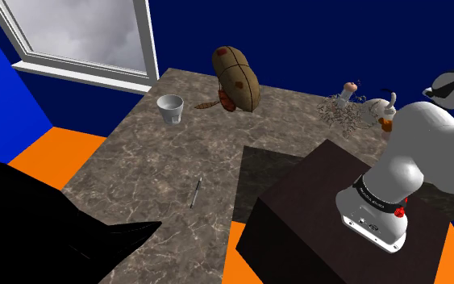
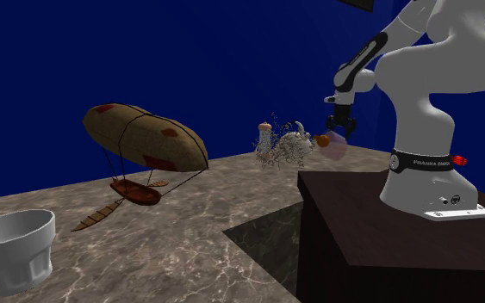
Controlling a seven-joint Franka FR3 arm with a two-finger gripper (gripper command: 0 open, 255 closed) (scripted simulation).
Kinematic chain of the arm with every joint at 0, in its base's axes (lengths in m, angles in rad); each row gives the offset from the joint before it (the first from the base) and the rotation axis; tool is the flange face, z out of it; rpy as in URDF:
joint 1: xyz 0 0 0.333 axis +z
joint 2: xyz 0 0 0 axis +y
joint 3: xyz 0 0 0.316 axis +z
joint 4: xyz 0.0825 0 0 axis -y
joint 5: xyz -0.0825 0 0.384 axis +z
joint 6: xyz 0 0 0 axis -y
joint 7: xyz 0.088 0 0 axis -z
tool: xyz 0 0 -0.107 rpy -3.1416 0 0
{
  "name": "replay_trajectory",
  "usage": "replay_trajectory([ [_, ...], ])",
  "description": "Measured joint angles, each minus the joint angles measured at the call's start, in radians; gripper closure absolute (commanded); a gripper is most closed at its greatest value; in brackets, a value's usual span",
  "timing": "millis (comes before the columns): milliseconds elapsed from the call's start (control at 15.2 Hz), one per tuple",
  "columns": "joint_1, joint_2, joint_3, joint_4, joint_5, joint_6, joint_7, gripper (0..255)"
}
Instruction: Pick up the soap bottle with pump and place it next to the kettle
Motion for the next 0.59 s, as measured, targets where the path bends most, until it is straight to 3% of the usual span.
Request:
replay_trajectory([
  [264, -0.062, 0.069, 0.079, -0.003, 0.074, -0.059, -0.043, 0],
  [594, -0.071, 0.076, 0.088, -0.002, 0.083, -0.067, -0.051, 0],
])
